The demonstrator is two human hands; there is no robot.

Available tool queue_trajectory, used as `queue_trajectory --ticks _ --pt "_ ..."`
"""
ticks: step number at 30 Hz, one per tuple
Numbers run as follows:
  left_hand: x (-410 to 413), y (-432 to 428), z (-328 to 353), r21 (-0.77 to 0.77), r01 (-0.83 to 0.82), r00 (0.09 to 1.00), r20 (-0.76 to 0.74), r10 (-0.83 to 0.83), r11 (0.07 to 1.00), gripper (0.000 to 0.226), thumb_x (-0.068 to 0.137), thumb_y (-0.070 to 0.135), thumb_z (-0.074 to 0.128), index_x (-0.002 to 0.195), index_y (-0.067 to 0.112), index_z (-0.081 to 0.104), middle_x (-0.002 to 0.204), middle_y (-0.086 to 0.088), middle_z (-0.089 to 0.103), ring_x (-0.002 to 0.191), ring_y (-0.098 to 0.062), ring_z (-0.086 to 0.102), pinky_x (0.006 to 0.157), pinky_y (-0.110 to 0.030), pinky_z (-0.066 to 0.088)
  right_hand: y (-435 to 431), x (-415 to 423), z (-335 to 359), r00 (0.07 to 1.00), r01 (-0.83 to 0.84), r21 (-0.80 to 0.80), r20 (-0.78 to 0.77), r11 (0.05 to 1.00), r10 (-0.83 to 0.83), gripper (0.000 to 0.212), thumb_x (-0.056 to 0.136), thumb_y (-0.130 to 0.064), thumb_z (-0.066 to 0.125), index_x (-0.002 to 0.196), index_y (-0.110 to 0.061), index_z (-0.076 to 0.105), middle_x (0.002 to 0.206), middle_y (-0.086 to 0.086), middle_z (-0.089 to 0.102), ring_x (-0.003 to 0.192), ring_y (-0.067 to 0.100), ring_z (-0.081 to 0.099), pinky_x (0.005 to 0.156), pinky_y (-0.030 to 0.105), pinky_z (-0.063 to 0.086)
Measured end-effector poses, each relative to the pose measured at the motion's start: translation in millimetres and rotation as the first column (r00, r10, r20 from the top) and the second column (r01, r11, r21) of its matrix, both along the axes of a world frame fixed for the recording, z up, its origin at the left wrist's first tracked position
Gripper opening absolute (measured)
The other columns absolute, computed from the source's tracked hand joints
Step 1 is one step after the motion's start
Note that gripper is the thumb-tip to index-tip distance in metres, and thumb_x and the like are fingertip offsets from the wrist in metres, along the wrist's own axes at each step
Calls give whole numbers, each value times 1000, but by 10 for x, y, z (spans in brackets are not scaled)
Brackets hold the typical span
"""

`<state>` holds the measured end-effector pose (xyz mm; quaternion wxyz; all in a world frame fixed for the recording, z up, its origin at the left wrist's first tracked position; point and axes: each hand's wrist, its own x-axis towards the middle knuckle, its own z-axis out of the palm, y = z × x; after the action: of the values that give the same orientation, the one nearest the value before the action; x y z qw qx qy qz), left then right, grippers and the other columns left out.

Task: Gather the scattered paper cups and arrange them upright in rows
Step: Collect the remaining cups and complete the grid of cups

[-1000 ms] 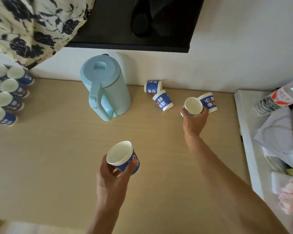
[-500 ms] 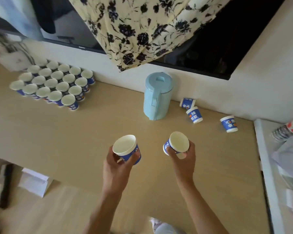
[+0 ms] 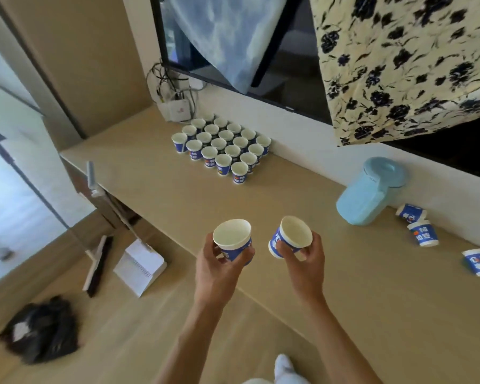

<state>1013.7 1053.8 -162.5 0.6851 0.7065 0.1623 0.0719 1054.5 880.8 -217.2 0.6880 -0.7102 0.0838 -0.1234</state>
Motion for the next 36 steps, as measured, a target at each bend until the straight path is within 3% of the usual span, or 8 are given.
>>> queue_trajectory --ticks 6,13,16,21,26,30,32,36 --pt "108 651 -56 4 -69 997 -33 69 998 47 65 32 85 107 38 65 98 17 74 97 -9 70 81 -30 57 728 249 -76 993 -108 -1 -41 994 108 57 65 -43 85 116 -32 61 114 -10 70 107 14 68 93 35 55" --pt "716 1339 -223 68 -127 988 -80 132 990 55 58 45 83 108 31 66 98 14 74 95 -9 70 78 -28 56 1472 1031 -325 980 -180 44 -77 983 183 56 63 -43 83 114 -29 62 110 -10 70 105 10 67 89 23 51" --pt "1076 1662 -240 107 -142 984 -95 152 984 56 57 48 82 109 34 66 99 18 74 94 -1 70 79 -29 55 1823 1427 -398 973 -207 70 -91 976 213 57 63 -42 83 114 -28 62 110 -10 70 105 9 67 85 16 51" --pt "1595 2095 -184 130 -141 982 -108 155 982 55 63 38 86 113 35 65 103 16 74 102 -9 69 89 -41 59 2286 1920 -352 962 -246 51 -110 968 250 60 63 -45 83 116 -29 61 112 -10 69 106 10 66 87 20 50" --pt "2087 2509 -223 126 -126 981 -134 143 984 56 61 37 87 113 35 66 105 14 74 106 -10 69 90 -37 58 2630 2336 -357 966 -214 40 -139 976 218 56 65 -43 83 115 -28 61 110 -11 70 106 11 66 89 24 49" --pt "2480 2874 -330 115 -65 985 -152 82 991 54 66 22 91 112 31 66 104 9 75 101 -10 69 78 -22 55 2895 2578 -433 973 -154 29 -170 988 157 56 64 -43 83 113 -29 60 109 -12 70 105 10 66 87 22 49" --pt "2698 3074 -387 117 -13 987 -155 31 993 49 71 12 90 106 36 66 98 14 75 94 -3 69 69 -14 54 3055 2674 -462 976 -110 27 -188 994 113 56 63 -41 84 113 -30 60 110 -12 70 106 10 66 89 25 51" --pt "3059 3436 -452 142 87 982 -181 -61 986 46 72 15 89 99 42 63 94 21 73 87 4 68 66 -10 52 3389 2869 -520 975 -10 -12 -220 1000 7 55 66 -29 87 114 -27 61 110 -9 71 106 15 68 98 42 55"
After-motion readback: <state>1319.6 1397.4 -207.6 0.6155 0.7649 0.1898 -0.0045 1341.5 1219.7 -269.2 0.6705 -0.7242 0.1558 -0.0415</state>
